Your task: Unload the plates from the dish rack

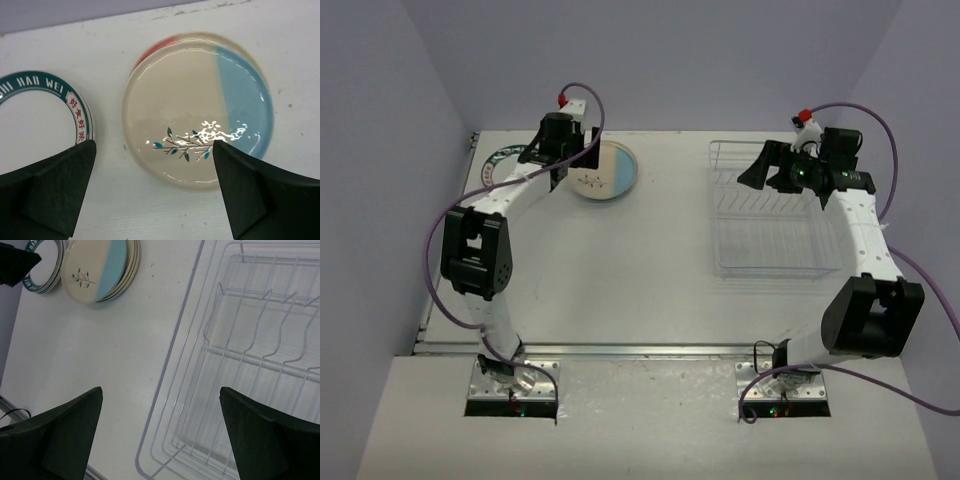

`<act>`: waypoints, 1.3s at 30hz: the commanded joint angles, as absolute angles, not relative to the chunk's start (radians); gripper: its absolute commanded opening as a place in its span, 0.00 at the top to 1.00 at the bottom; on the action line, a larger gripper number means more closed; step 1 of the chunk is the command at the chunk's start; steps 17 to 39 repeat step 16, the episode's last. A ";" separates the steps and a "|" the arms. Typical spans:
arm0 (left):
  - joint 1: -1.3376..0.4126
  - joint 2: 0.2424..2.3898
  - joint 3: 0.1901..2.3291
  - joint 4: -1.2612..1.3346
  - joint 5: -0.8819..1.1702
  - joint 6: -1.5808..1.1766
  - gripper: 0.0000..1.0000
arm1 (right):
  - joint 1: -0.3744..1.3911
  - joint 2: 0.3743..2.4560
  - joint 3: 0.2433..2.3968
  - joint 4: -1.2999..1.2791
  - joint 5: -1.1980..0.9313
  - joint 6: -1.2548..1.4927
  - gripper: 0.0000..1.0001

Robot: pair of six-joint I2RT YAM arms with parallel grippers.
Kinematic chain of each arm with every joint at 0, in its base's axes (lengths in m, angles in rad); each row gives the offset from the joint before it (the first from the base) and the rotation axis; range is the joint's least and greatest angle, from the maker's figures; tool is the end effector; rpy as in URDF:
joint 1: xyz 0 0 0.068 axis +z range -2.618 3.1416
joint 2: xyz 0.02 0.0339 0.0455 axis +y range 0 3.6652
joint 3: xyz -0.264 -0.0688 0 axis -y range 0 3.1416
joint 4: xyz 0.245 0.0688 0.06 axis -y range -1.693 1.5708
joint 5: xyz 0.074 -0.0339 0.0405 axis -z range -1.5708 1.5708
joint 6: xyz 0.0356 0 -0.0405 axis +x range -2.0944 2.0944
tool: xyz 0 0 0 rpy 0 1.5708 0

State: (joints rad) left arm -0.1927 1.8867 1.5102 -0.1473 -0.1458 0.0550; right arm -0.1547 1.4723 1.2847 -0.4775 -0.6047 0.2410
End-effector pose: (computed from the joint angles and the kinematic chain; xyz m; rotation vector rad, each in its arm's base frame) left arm 0.4392 -0.0804 0.2755 0.1705 2.0823 0.0692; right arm 0.3264 -0.0304 0.3257 0.1034 2.1882 0.7204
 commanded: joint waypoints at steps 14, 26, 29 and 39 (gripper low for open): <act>-0.198 1.323 1.023 -0.377 0.084 0.023 0.00 | -0.156 1.246 0.836 -0.094 -0.537 0.130 0.01; -0.198 1.297 1.008 -0.377 0.063 0.022 0.00 | -0.156 1.215 0.814 -0.103 -0.535 0.114 0.01; -0.198 1.297 1.008 -0.377 0.063 0.022 0.00 | -0.156 1.215 0.814 -0.103 -0.535 0.114 0.01; -0.198 1.297 1.008 -0.377 0.063 0.022 0.00 | -0.156 1.215 0.814 -0.103 -0.535 0.114 0.01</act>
